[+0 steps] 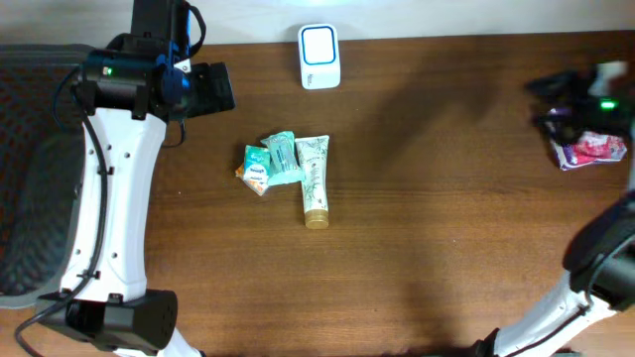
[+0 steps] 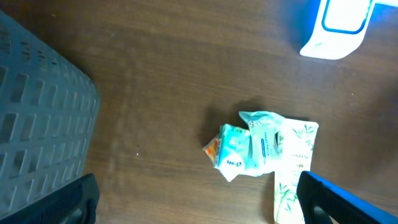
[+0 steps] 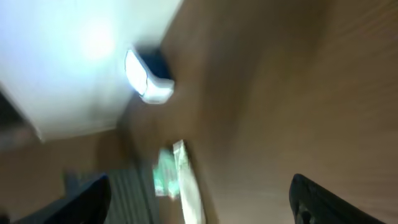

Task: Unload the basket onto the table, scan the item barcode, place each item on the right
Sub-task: 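Carry the package to the right edge and release it, then reach the right gripper to the white Pantene tube and grasp it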

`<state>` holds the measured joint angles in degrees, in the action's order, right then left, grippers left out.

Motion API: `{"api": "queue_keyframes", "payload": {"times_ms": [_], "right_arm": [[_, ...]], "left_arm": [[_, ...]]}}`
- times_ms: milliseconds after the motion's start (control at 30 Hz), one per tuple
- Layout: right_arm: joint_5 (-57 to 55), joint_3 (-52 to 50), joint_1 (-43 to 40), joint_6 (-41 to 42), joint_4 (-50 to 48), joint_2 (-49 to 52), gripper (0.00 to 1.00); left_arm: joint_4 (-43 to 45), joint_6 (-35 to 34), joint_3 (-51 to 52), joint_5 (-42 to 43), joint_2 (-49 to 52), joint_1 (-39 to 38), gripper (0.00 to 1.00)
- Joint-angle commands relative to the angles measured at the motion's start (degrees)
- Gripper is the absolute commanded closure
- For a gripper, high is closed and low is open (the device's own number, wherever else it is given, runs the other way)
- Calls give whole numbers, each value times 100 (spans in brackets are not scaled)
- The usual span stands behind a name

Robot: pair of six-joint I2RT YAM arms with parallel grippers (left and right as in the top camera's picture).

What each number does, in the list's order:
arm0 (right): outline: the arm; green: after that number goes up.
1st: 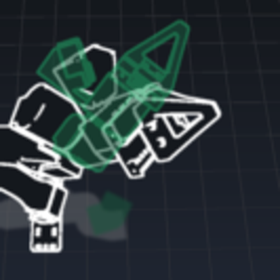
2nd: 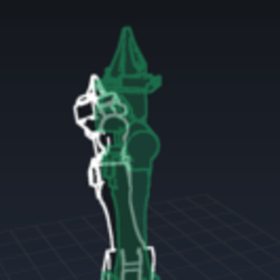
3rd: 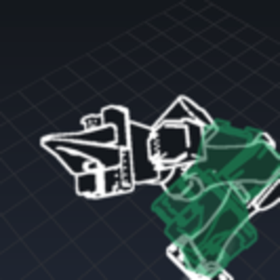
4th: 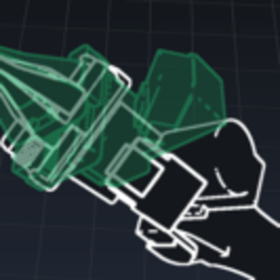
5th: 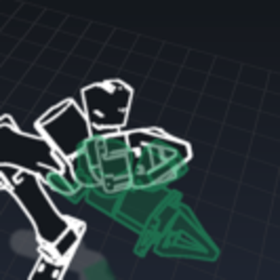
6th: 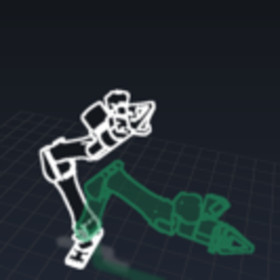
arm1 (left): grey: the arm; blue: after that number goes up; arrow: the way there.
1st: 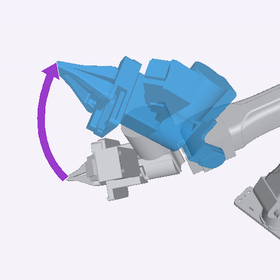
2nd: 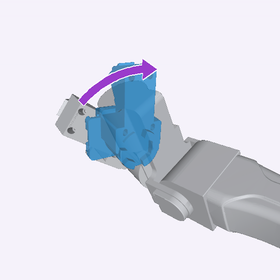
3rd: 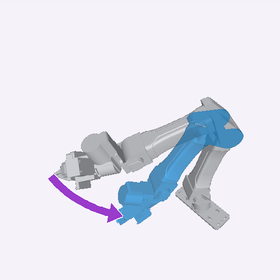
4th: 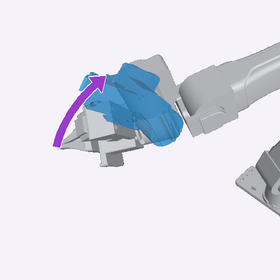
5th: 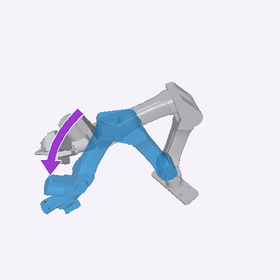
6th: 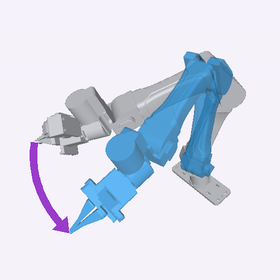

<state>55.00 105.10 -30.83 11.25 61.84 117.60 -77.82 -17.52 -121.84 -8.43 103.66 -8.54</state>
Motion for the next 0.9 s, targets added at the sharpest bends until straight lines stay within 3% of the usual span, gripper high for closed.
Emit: {"api": "queue_keyframes", "payload": {"times_ms": [0, 133, 167, 300, 467, 867], "right_arm": [[-979, -17, 1193, -1169, 483, 26, 14], [-2083, -109, 2839, -1165, 334, 122, 12], [-2124, -111, 3228, -1165, 258, 153, 3], [-2127, -173, 4378, -682, -267, 205, 1], [-2142, -173, 4968, -166, -487, 205, 1], [-2490, -367, 5180, -170, -675, 205, 1]], "left_arm": [[11, 68, -55, -42, -17, 9, 1], [11, 68, -55, -42, -15, 9, 1], [11, 68, -55, -42, -15, 9, 1], [11, 68, -55, -42, -17, 9, 1], [13, 68, -55, -42, -17, 9, 1], [13, 68, -55, -42, -15, 9, 1]]}}
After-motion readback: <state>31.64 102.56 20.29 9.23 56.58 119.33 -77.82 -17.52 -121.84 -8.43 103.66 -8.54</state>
